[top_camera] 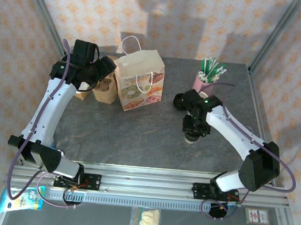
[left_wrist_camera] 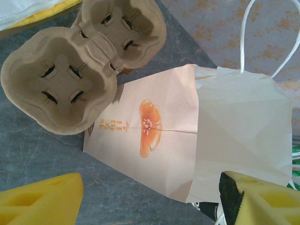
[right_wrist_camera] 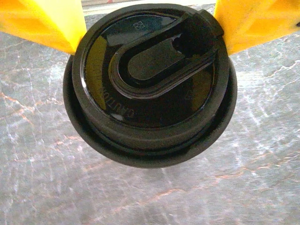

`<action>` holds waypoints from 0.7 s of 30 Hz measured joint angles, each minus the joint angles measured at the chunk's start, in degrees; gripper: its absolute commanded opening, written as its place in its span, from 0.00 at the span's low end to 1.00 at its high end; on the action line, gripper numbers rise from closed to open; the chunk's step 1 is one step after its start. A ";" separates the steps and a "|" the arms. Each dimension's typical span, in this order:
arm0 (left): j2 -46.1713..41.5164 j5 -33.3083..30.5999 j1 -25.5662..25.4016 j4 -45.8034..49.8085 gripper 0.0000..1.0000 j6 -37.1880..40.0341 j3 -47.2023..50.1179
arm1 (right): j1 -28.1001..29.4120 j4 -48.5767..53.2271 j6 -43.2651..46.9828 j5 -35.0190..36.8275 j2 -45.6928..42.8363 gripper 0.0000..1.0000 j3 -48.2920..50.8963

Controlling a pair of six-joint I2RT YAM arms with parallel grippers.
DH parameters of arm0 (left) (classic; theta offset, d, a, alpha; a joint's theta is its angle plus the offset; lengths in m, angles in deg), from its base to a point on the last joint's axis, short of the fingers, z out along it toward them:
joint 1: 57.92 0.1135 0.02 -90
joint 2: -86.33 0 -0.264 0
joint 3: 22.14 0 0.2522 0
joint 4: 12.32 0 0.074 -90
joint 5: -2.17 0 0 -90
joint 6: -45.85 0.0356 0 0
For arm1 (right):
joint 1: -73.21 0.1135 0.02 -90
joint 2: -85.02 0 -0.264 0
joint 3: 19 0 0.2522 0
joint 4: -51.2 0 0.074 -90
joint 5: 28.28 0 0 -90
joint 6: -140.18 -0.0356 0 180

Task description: Pack the takeout coffee

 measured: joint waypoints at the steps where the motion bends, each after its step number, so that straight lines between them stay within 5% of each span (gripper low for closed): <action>1: 0.00 0.02 0.00 0.00 0.78 0.00 0.00 | -0.44 -0.17 0.15 -0.11 -0.35 0.69 0.26; 21: 0.22 0.00 0.00 1.92 0.78 0.90 -3.87 | -1.84 1.51 1.84 -0.35 -1.60 0.96 -5.77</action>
